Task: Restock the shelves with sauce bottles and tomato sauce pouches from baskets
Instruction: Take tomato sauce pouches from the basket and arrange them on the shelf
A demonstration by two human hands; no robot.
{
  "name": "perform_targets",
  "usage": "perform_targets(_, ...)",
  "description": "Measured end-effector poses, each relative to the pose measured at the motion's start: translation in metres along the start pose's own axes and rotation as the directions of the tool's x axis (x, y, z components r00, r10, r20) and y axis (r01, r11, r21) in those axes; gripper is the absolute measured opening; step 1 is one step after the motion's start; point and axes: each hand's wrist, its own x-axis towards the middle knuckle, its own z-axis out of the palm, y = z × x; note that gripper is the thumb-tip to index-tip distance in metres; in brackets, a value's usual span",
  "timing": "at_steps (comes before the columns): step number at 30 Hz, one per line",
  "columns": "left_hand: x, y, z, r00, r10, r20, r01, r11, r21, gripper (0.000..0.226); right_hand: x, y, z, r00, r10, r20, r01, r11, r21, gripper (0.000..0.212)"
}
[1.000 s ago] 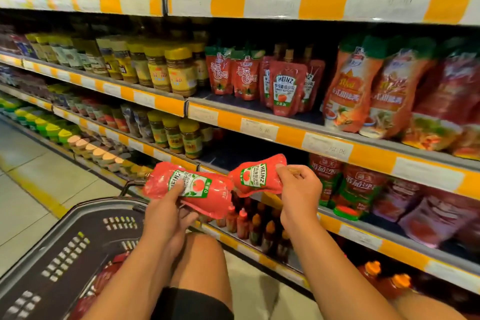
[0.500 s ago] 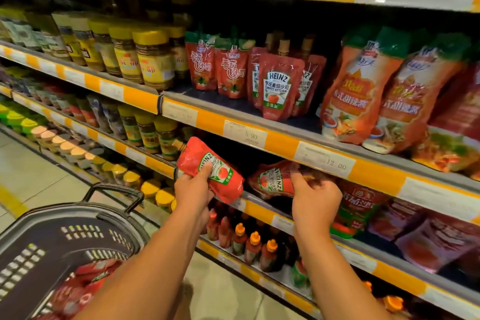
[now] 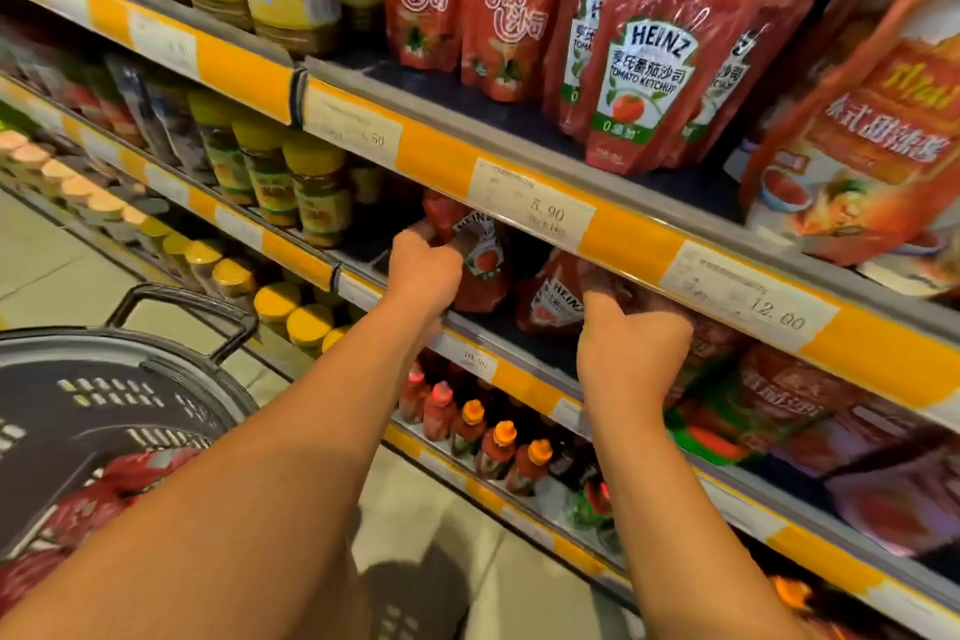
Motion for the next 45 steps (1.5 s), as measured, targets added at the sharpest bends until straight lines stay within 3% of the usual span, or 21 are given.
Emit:
perform_targets(2, 0.006, -0.002, 0.003, 0.998, 0.019, 0.062, -0.019, 1.000, 0.007, 0.021, 0.003, 0.001, 0.009, 1.000, -0.008, 0.024, 0.008, 1.000, -0.002, 0.057)
perform_targets(4, 0.009, -0.004, 0.006, 0.991, 0.031, 0.133, -0.033, 0.999, 0.014, 0.016, 0.010, 0.010, 0.018, 0.998, -0.052, 0.017, 0.051, 0.996, 0.072, 0.020)
perform_targets(5, 0.009, -0.004, 0.007, 0.987, 0.035, 0.158, -0.039, 0.999, 0.024, 0.015, 0.012, 0.013, 0.022, 0.997, -0.074, 0.002, 0.074, 0.995, 0.073, 0.018)
perform_targets(7, 0.011, -0.005, 0.007, 0.979, 0.062, 0.196, -0.075, 0.995, 0.062, 0.018, 0.013, 0.017, 0.031, 0.992, -0.124, 0.008, 0.124, 0.992, 0.009, 0.039)
perform_targets(11, 0.015, -0.005, 0.005, 0.959, 0.088, 0.269, -0.140, 0.974, 0.181, 0.041, 0.017, 0.030, 0.043, 0.996, -0.087, 0.035, 0.090, 0.992, -0.093, 0.045)
perform_targets(16, 0.026, -0.018, -0.004, 0.950, 0.053, 0.309, -0.161, 0.928, 0.335, 0.068, 0.017, 0.031, 0.050, 0.999, -0.033, 0.041, 0.039, 0.990, -0.138, 0.072)
perform_targets(22, 0.035, -0.023, -0.011, 0.960, 0.089, 0.266, -0.178, 0.926, 0.333, 0.047, 0.016, 0.037, 0.040, 1.000, -0.027, 0.012, 0.028, 0.990, -0.135, 0.051)
perform_targets(28, 0.037, -0.029, -0.005, 0.971, 0.036, 0.237, -0.105, 0.952, 0.286, 0.085, 0.016, 0.042, 0.032, 0.996, -0.002, 0.090, 0.022, 0.974, -0.227, 0.064)
perform_targets(33, 0.031, -0.027, -0.004, 0.971, 0.071, 0.230, -0.134, 0.954, 0.267, 0.069, 0.011, 0.050, 0.025, 0.985, -0.006, 0.172, 0.057, 0.953, -0.299, 0.067)
perform_targets(38, 0.026, -0.029, -0.004, 0.965, 0.091, 0.244, -0.143, 0.968, 0.205, 0.047, 0.007, 0.055, 0.021, 0.987, -0.023, 0.158, 0.079, 0.930, -0.358, 0.063)
perform_targets(45, 0.026, -0.035, 0.000, 0.936, 0.097, 0.338, -0.168, 0.968, 0.187, 0.049, -0.004, 0.048, 0.010, 0.984, -0.054, 0.168, 0.119, 0.907, -0.403, 0.069)
